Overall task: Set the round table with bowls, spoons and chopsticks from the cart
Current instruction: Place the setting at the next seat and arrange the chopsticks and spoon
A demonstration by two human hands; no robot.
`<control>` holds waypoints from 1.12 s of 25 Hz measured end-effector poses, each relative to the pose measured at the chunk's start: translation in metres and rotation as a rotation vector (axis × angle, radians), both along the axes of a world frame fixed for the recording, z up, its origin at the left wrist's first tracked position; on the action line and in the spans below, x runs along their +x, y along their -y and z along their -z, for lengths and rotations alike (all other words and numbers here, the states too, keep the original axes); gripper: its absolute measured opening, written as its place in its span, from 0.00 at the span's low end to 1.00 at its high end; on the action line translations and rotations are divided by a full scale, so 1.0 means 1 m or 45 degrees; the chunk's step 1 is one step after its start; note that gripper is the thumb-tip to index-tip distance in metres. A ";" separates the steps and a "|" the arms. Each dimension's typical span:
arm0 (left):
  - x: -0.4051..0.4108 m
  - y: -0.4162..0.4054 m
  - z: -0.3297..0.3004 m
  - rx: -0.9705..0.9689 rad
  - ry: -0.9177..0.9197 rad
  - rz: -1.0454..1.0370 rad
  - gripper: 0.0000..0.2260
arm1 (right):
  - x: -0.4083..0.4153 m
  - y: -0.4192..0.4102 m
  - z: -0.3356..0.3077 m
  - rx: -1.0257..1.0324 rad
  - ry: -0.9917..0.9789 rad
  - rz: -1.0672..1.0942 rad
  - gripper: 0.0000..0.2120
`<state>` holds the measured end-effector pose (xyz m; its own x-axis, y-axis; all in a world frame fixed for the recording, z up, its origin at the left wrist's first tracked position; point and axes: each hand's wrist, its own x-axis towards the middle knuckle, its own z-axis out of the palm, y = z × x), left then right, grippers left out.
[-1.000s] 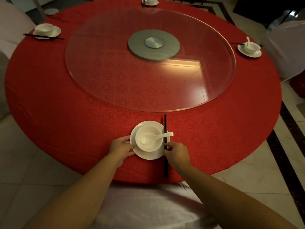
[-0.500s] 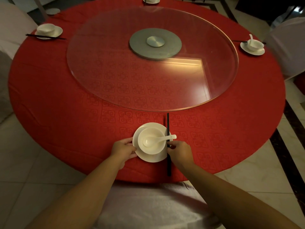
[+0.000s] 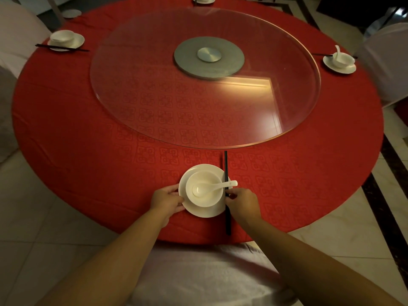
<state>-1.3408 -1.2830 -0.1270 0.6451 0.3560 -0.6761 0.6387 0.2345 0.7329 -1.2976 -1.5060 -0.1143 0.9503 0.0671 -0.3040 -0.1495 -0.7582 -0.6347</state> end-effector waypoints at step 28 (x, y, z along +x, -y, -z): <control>0.017 0.016 -0.008 -0.061 0.109 0.045 0.19 | 0.022 0.015 -0.013 0.788 -0.304 0.751 0.04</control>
<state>-1.3236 -1.2988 -0.1191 0.7128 0.3008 -0.6337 0.5827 0.2491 0.7736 -1.2759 -1.5209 -0.1011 0.7978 -0.1957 -0.5702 -0.5885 -0.0472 -0.8071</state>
